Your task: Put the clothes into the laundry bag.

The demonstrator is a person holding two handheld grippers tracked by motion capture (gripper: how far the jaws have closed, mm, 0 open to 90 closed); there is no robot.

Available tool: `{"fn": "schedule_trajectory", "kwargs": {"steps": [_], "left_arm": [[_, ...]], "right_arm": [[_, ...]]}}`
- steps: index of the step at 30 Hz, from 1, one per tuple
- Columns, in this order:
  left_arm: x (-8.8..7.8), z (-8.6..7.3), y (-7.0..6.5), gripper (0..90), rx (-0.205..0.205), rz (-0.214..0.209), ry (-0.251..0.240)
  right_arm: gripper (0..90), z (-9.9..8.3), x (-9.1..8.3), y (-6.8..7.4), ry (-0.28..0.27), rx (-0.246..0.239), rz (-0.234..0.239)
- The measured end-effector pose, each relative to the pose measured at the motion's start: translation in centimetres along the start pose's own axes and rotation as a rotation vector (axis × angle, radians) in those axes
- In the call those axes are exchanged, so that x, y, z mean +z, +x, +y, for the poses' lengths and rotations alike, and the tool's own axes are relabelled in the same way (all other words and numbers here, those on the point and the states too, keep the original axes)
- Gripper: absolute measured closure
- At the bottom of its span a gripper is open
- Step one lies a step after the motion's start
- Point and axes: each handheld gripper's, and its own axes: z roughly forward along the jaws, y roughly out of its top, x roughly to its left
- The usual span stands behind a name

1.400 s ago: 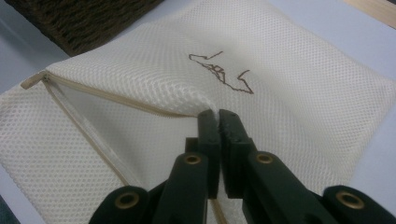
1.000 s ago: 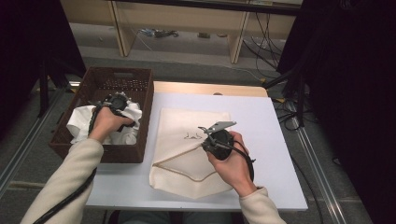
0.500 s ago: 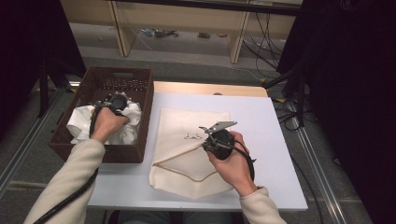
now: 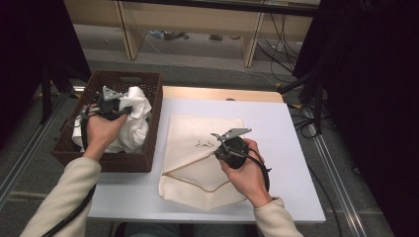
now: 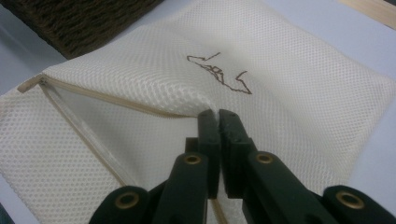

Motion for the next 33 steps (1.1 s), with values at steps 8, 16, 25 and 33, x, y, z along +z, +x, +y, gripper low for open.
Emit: {"fn": "schedule_trajectory", "kwargs": {"steps": [8, 16, 25, 33], "left_arm": [[-2.9, -0.1, 0.5, 80.5, -0.073, 0.0, -0.257], [-6.1, 1.4, 0.4, 80.6, -0.131, -0.042, -0.409], [-9.1, 3.1, -0.8, 80.6, -0.093, -0.098, -0.5], [-11.7, 4.0, -2.0, 80.7, -0.052, -0.119, -0.58]], "right_arm": [[89.2, 0.0, -0.1, 0.3, 0.021, 0.044, 0.009], [89.2, 0.0, 0.0, 0.2, 0.015, 0.037, 0.008], [89.2, 0.0, -0.1, 0.1, 0.006, 0.02, 0.009], [89.2, 0.0, -0.1, 0.1, 0.01, 0.035, 0.008]]}}
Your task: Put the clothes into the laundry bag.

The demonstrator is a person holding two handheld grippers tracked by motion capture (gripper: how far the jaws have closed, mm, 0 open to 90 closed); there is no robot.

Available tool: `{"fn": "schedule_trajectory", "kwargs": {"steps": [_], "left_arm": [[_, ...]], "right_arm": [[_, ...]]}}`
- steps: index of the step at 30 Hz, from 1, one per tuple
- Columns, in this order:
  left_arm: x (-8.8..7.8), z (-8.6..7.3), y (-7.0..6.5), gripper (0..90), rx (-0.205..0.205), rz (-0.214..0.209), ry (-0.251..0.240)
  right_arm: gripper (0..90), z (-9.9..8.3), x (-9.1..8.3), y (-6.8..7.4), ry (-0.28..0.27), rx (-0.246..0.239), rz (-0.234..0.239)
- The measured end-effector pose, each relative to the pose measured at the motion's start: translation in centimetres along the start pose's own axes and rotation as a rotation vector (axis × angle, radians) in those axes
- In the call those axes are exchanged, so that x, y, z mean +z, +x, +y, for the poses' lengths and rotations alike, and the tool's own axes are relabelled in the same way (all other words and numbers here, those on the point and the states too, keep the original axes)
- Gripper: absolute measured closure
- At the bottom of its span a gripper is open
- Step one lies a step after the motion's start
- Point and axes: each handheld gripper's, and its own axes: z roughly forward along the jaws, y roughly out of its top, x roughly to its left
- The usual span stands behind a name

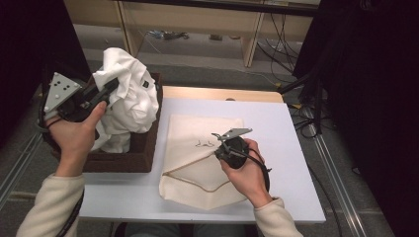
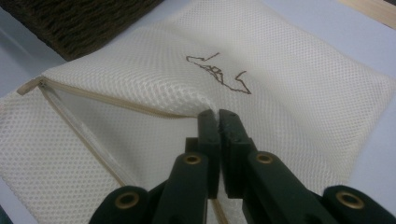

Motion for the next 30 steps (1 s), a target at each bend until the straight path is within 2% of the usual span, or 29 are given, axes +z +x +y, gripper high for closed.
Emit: {"fn": "schedule_trajectory", "kwargs": {"steps": [2, 3, 7, 8, 9, 10, 12, 13, 14, 16, 18, 19, 23, 27, 29, 30], "left_arm": [[-0.3, 0.5, -0.3, 80.7, 0.002, -0.013, -0.016], [-0.5, 0.8, -0.5, 80.7, -0.006, -0.022, -0.031], [-1.1, 1.6, -1.4, 80.7, 0.01, -0.041, -0.058], [-1.1, 1.9, -1.7, 80.7, -0.002, -0.072, -0.075], [-2.1, 2.2, -0.8, 80.7, 0.147, -0.049, 0.039], [-1.5, 2.2, -2.1, 80.7, -0.009, -0.078, -0.081], [-1.8, 2.5, -2.5, 80.7, -0.004, -0.085, -0.089], [-2.1, 2.8, -2.8, 80.7, -0.013, -0.09, -0.093], [-2.3, 3.0, -3.0, 80.7, -0.005, -0.104, -0.104], [-2.7, 3.4, -3.5, 80.7, -0.008, -0.12, -0.11], [-3.2, 4.0, -4.0, 80.7, 0.007, -0.144, -0.128], [-3.5, 4.3, -4.3, 80.7, 0.019, -0.166, -0.125], [-4.6, 5.1, -5.5, 80.7, 0.029, -0.199, -0.147], [-5.5, 5.6, -6.5, 80.7, 0.027, -0.254, -0.154], [-6.0, 5.9, -6.9, 80.7, 0.012, -0.288, -0.158], [-6.3, 6.1, -7.0, 80.7, 0.015, -0.296, -0.162]], "right_arm": [[89.2, 0.0, 0.0, 0.0, 0.0, 0.0, 0.0], [89.2, 0.0, 0.0, 0.2, 0.008, 0.028, 0.002], [89.2, 0.0, -0.1, 0.2, 0.006, 0.027, 0.001], [89.2, 0.0, 0.0, 0.1, 0.004, 0.022, -0.003], [89.2, 0.0, 0.0, 0.1, 0.003, 0.018, -0.004], [89.2, 0.0, 0.0, 0.0, 0.001, 0.011, -0.006], [89.2, 0.0, 0.0, 0.1, -0.004, 0.018, -0.009], [89.2, 0.0, 0.0, -0.1, -0.01, 0.001, -0.007], [89.2, 0.0, 0.0, 0.0, -0.004, 0.022, -0.006], [89.2, 0.0, -0.1, 0.1, -0.004, 0.033, -0.005], [89.2, 0.0, -0.1, -0.1, 0.001, 0.014, -0.005], [89.2, 0.0, -0.1, -0.1, 0.002, 0.015, -0.007], [89.2, -0.1, -0.1, -0.1, 0.002, 0.02, -0.006], [89.2, 0.0, -0.1, -0.2, -0.003, 0.012, -0.003], [89.2, -0.1, -0.1, -0.1, -0.007, 0.024, -0.006], [89.2, -0.1, -0.1, -0.2, -0.007, 0.012, -0.006]]}}
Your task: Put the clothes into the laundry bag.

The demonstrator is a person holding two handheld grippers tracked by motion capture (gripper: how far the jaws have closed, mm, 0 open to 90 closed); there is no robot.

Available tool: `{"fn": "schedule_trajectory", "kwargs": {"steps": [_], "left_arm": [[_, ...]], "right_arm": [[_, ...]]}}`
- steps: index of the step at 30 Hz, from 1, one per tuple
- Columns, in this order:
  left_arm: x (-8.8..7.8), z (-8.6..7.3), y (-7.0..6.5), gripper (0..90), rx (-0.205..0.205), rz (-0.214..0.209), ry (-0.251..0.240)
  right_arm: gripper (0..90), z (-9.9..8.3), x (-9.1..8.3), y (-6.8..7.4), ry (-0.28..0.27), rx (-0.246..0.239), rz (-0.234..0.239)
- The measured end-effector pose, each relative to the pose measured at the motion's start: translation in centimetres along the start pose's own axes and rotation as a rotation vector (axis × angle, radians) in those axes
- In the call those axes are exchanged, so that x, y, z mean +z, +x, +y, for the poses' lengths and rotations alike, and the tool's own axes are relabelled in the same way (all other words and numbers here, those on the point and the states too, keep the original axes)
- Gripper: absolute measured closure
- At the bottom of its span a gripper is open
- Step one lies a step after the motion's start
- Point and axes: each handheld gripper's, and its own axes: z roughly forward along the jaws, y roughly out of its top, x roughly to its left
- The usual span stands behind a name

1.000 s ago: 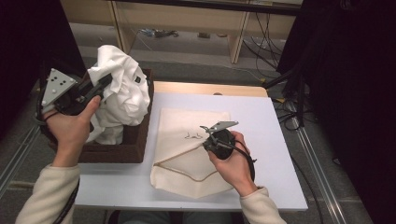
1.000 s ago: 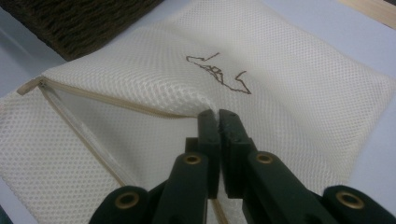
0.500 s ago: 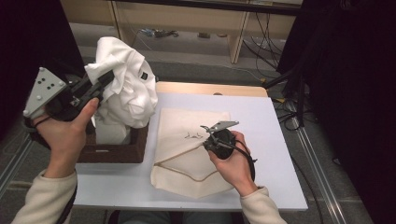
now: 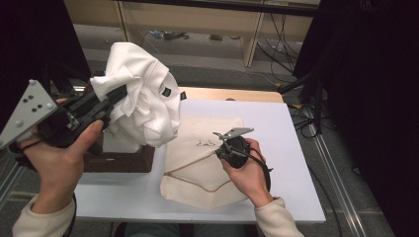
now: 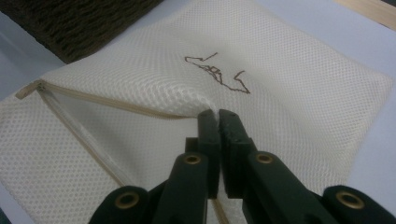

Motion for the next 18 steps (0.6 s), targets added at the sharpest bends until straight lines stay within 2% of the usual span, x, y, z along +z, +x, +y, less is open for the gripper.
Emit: {"fn": "schedule_trajectory", "kwargs": {"steps": [1, 3, 8, 9, 10, 11, 15, 18], "left_arm": [[-0.1, 0.2, -0.2, 80.7, -0.004, -0.007, -0.003], [-0.2, 0.8, -0.7, 80.7, 0.001, -0.026, -0.013], [-0.2, 2.0, -2.2, 80.7, 0.012, -0.084, -0.039], [-0.2, 2.2, -2.6, 80.7, 0.012, -0.104, -0.046], [-0.2, 2.4, -2.9, 80.7, -0.004, -0.135, -0.054], [-0.3, 2.6, -3.2, 80.7, -0.012, -0.153, -0.061], [-0.3, 3.6, -4.3, 80.7, 0.0, -0.211, -0.088], [-0.3, 4.2, -5.2, 80.7, 0.013, -0.249, -0.098]], "right_arm": [[89.2, 0.0, 0.1, -0.1, -0.006, -0.014, 0.0], [89.2, 0.0, 0.0, 0.1, 0.008, 0.019, 0.005], [89.2, 0.0, 0.0, 0.1, 0.001, 0.019, 0.0], [89.2, 0.0, -0.1, 0.2, 0.016, 0.03, 0.012], [89.2, 0.0, 0.0, 0.1, 0.01, 0.012, 0.008], [89.2, 0.0, 0.0, 0.1, 0.01, 0.02, 0.007], [89.2, -0.1, 0.0, 0.1, 0.01, 0.019, 0.009], [89.2, 0.0, 0.0, 0.2, 0.003, 0.045, 0.007]]}}
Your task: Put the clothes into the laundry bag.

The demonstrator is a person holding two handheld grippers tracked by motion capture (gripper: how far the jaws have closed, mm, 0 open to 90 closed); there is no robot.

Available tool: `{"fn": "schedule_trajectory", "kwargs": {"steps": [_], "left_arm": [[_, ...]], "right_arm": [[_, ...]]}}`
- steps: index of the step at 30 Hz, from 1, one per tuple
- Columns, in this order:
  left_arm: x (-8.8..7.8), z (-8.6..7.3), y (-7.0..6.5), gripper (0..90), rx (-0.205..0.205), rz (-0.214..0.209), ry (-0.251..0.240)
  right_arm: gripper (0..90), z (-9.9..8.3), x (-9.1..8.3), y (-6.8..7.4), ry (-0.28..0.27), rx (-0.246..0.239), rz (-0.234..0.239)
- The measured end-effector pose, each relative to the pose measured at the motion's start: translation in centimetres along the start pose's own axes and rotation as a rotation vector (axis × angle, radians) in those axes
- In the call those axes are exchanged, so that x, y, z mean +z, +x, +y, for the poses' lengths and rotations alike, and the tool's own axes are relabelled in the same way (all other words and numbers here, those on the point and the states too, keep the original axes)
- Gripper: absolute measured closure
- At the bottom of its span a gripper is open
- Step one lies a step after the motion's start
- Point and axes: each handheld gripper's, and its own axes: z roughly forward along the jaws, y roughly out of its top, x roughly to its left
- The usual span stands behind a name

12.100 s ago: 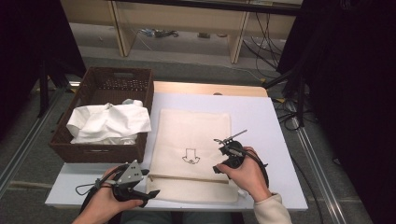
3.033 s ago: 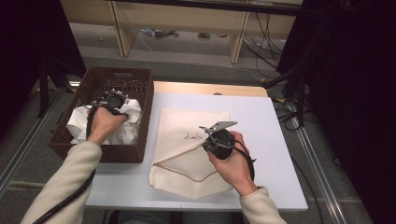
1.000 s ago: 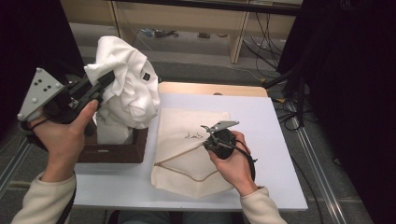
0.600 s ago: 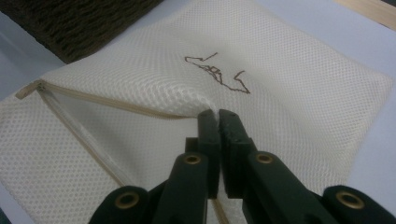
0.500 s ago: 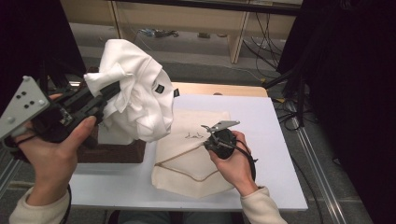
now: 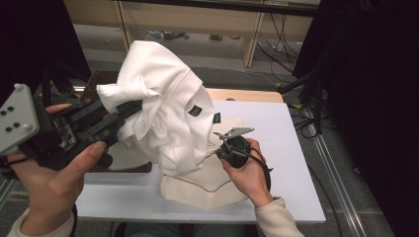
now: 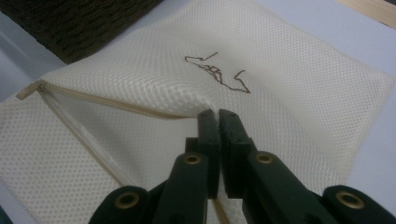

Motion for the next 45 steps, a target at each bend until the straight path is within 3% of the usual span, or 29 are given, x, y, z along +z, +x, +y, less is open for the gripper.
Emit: {"fn": "schedule_trajectory", "kwargs": {"steps": [3, 5, 6, 8, 10, 12, 13, 14, 15, 16, 17, 18, 19, 21, 22, 24, 26, 27, 28, 30, 31, 33, 35, 36, 38, 42, 44, 45], "left_arm": [[0.3, 0.0, -0.6, 80.7, -0.004, -0.028, 0.02], [0.6, -0.9, -0.9, 80.6, -0.005, -0.042, 0.066], [0.7, -1.4, -1.0, 80.6, -0.012, -0.047, 0.082], [0.9, -3.1, -1.1, 80.6, -0.037, -0.062, 0.145], [1.0, -5.0, -1.1, 80.6, -0.06, -0.071, 0.217], [1.2, -7.0, -1.1, 80.6, -0.059, -0.07, 0.303], [1.3, -8.0, -1.0, 80.6, -0.07, -0.073, 0.341], [1.4, -9.1, -0.9, 80.6, -0.084, -0.076, 0.377], [1.4, -9.8, -0.8, 80.6, -0.092, -0.079, 0.398], [1.4, -10.9, -0.3, 80.6, -0.043, -0.031, 0.436], [1.6, -12.0, -0.6, 80.6, -0.122, -0.073, 0.456], [1.6, -12.6, -0.5, 80.6, -0.137, -0.07, 0.479], [1.6, -13.8, -0.4, 80.6, -0.158, -0.068, 0.505], [1.6, -15.6, -0.3, 80.5, -0.186, -0.063, 0.537], [1.6, -16.6, -0.3, 80.5, -0.204, -0.058, 0.554], [1.8, -18.4, -0.3, 80.4, -0.223, -0.07, 0.601], [2.1, -20.2, -0.6, 80.4, -0.242, -0.064, 0.659], [2.4, -21.0, -0.7, 80.4, -0.237, -0.081, 0.686], [2.5, -21.7, -0.8, 80.4, -0.237, -0.087, 0.708], [2.9, -22.8, -1.1, 80.3, -0.248, -0.067, 0.75], [3.0, -23.2, -1.1, 80.3, -0.241, -0.076, 0.769], [3.4, -24.2, -1.5, 80.2, -0.278, -0.088, 0.798], [3.8, -25.1, -1.7, 80.2, -0.241, -0.09, 0.83], [4.0, -25.4, -1.9, 80.2, -0.257, -0.079, 0.842], [4.5, -25.9, -2.0, 80.1, -0.231, -0.096, 0.856], [5.3, -26.2, -2.2, 80.0, -0.243, -0.059, 0.874], [5.7, -26.3, -2.0, 79.9, -0.199, -0.059, 0.881], [5.9, -26.4, -2.1, 79.9, -0.197, -0.047, 0.891]], "right_arm": [[89.2, 0.0, -0.1, -0.1, 0.004, -0.021, 0.002], [89.2, 0.0, -0.1, -0.1, 0.004, -0.015, 0.003], [89.2, 0.0, 0.0, -0.3, 0.002, -0.041, 0.007], [89.3, 0.1, -0.1, -0.3, 0.006, -0.033, 0.013], [89.4, 0.1, -0.1, -0.4, -0.007, -0.054, 0.002], [89.6, 0.1, 0.0, -0.2, -0.006, -0.018, 0.003], [89.6, 0.0, -0.1, -0.3, -0.003, -0.033, 0.005], [89.6, 0.0, -0.2, -0.1, 0.0, -0.013, 0.007], [89.6, 0.1, -0.1, -0.3, -0.009, -0.05, 0.005], [89.6, 0.1, -0.1, -0.3, -0.014, -0.053, 0.003], [89.6, 0.1, -0.1, -0.2, -0.027, -0.028, -0.007], [89.6, 0.1, -0.1, -0.2, -0.027, -0.028, -0.004], [89.6, 0.2, -0.1, 0.1, -0.035, 0.024, -0.009], [89.7, 0.2, -0.1, 0.1, -0.037, 0.027, -0.01], [89.7, 0.1, -0.2, -0.2, -0.021, -0.021, -0.006], [89.6, 0.1, -0.1, -0.2, -0.027, -0.033, 0.004], [89.7, 0.1, -0.1, 0.1, -0.022, -0.009, 0.003], [89.7, 0.2, -0.1, 0.0, -0.029, -0.041, 0.003], [89.7, 0.2, -0.2, 0.3, -0.025, -0.008, 0.007], [89.7, 0.1, -0.2, 0.2, -0.035, -0.03, 0.001], [89.7, 0.2, -0.3, 0.3, -0.032, -0.029, 0.004], [89.7, 0.3, -0.5, 0.6, -0.035, -0.019, 0.001], [89.7, 0.4, -0.4, 0.7, -0.047, -0.041, 0.0], [89.7, 0.4, -0.4, 0.8, -0.049, -0.052, -0.006], [89.7, 0.3, -0.4, 1.0, -0.041, -0.037, -0.003], [89.7, 0.2, -0.4, 0.9, -0.04, -0.051, -0.004], [89.7, 0.2, -0.5, 0.9, -0.04, -0.047, -0.006], [89.7, 0.3, -0.5, 0.9, -0.035, -0.04, -0.001]]}}
